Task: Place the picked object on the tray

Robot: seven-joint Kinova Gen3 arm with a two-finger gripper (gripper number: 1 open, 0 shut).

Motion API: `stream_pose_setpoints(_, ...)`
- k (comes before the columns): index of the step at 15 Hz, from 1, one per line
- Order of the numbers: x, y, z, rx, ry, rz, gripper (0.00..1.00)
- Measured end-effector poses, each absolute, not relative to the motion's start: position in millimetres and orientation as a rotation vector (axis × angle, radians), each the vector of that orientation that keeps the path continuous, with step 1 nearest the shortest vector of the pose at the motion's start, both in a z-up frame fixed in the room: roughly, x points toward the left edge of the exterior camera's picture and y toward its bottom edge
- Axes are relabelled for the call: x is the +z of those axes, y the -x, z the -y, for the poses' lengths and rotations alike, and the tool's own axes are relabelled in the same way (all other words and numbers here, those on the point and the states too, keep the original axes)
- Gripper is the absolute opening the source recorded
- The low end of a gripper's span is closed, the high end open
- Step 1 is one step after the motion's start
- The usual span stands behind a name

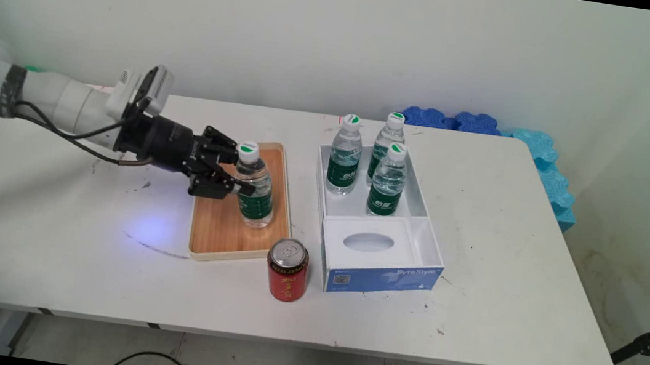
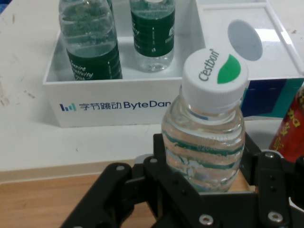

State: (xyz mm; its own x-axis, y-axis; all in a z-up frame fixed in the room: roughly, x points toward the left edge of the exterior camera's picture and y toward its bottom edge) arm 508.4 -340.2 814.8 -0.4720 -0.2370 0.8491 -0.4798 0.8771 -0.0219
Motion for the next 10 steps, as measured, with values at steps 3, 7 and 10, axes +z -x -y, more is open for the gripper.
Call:
stream_pose_setpoints(3, 806.5, -505.7, 339.6, 0.323, -0.526, 2.08, 0.0)
stream_pose_setpoints(7, 798.6, -502.2, 339.1, 0.324, -0.532, 2.082, 0.0)
stream_pose_setpoints(10, 794.8, -498.4, 340.2, 0.325, -0.535, 2.078, 1.0)
